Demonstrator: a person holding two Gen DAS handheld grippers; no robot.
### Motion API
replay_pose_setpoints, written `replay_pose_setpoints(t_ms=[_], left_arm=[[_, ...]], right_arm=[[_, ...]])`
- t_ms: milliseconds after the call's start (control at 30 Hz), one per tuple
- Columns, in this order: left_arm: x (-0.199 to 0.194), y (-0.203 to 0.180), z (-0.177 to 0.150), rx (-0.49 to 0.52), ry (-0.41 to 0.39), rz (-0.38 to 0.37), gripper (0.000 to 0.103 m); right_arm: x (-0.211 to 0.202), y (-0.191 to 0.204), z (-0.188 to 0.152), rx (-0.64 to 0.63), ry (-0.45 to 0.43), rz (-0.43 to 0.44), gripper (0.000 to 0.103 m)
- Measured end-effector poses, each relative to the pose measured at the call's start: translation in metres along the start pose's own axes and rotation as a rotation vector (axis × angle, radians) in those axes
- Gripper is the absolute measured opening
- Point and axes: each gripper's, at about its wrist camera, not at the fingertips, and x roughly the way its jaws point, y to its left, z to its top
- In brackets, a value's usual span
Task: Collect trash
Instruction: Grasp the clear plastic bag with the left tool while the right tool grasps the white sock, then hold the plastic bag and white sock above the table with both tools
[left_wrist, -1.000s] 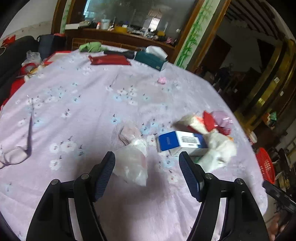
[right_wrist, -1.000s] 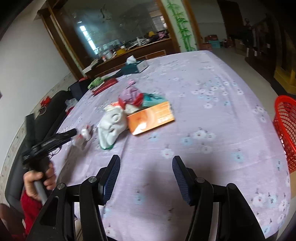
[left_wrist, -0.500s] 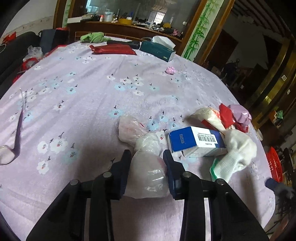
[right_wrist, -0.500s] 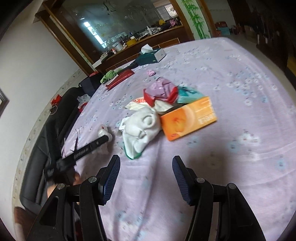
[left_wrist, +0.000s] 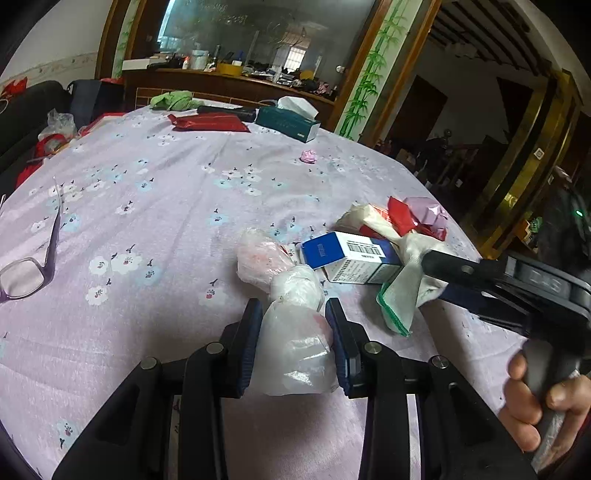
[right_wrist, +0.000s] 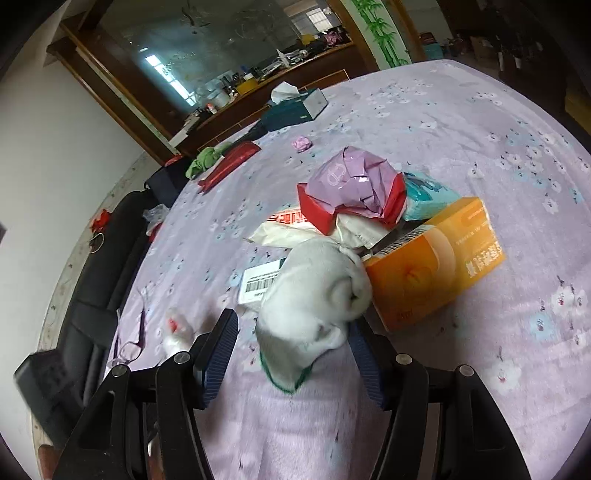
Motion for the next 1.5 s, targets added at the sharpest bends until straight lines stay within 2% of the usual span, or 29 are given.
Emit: replay_pose_setpoints(t_ms=[100,133,233,467,600,733,967,1500], left_arm=[[0.001,-0.002,-0.003,0.005,0.006,-0.010,0.034],[0.001,-0.003,-0.004,0.008,0.005,-0.011,0.034],[-0.001,-0.009,-0.006,0.022,-0.004,-0.015,0.034],[-0.009,-0.036,-0.008,0.073,-0.018,-0.048,0.034],[-0.013,-0.057,-0.009,0.110,-0.025,-0.074,0.034],[-0.011,-0.076,-0.011,0.149,-0.019,-0.089,0.034],[-0.006,-0.099,-0.015,0.194,0.003,-0.089,0.034],[-0.001,-0.118,-0.017,0.236,0.018,-0.068,0.034]], right_arm=[[0.007,-0.003,-0.001,-0.015,0.021,-0.016,0.032],[0.006,-0.005,-0.001,-0.015,0.025,-0.011,0.026],[-0.003,-0.008,-0.005,-0.033,0.025,-0.001,0.021],[-0.052,-0.007,-0.026,-0.140,-0.061,-0.018,0.020],[-0.080,-0.014,-0.035,-0.198,-0.141,-0.093,0.020],[-0.095,-0.026,-0.042,-0.207,-0.178,-0.139,0.020],[-0.108,-0.044,-0.046,-0.178,-0.192,-0.149,0.020],[-0.114,-0.057,-0.049,-0.164,-0.192,-0.125,0.020]])
